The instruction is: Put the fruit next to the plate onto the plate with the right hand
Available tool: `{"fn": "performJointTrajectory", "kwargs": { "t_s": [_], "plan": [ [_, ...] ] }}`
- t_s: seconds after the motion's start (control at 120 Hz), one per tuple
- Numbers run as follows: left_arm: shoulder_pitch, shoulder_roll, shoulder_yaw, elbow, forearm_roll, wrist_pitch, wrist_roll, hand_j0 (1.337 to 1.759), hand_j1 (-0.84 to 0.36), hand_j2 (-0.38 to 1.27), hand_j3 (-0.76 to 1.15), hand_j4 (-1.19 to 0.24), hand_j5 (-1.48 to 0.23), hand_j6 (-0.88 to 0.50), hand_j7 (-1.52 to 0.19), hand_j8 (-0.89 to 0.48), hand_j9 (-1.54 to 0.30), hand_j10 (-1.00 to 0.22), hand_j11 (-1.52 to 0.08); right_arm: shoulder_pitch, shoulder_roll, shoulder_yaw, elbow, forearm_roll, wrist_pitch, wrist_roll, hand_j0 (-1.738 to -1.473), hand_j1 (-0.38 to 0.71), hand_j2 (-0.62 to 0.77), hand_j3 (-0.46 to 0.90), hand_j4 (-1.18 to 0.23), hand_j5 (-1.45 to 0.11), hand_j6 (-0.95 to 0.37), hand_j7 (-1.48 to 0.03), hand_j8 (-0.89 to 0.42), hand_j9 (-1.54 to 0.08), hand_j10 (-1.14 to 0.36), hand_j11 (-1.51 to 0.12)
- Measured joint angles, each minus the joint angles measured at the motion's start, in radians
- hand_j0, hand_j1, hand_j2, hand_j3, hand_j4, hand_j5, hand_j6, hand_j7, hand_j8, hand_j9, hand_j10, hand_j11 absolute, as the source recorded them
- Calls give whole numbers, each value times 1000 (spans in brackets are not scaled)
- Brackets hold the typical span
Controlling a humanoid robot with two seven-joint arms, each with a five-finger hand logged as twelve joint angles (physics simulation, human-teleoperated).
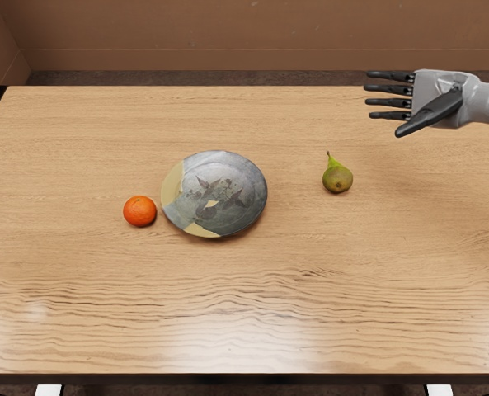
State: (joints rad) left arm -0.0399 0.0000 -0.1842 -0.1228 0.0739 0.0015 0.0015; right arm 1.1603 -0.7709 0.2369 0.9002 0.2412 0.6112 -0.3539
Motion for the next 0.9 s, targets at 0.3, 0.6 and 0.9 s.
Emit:
{"fn": "performJointTrajectory", "kwargs": {
  "t_s": [0.3,0.6,0.9],
  "plan": [
    [0,0,0,0,0,0,0,1658,325,4,0,-21,-27,-21,-27,-21,-27,-21,-27,53,3,6,69,-82,-5,-41,-1658,-349,0,0,0,0,3,0,2,0,2,0],
    [0,0,0,0,0,0,0,1658,325,4,0,-21,-27,-21,-27,-21,-27,-21,-27,144,-20,6,455,-350,-609,-217,-1658,-349,0,0,0,0,0,0,0,0,0,0],
    [0,0,0,0,0,0,0,1658,325,4,0,-21,-27,-21,-27,-21,-27,-21,-27,153,110,-15,602,-524,-1080,-255,-1658,-349,0,0,-1,0,-1,0,-1,0,-1,0]
  ]
}}
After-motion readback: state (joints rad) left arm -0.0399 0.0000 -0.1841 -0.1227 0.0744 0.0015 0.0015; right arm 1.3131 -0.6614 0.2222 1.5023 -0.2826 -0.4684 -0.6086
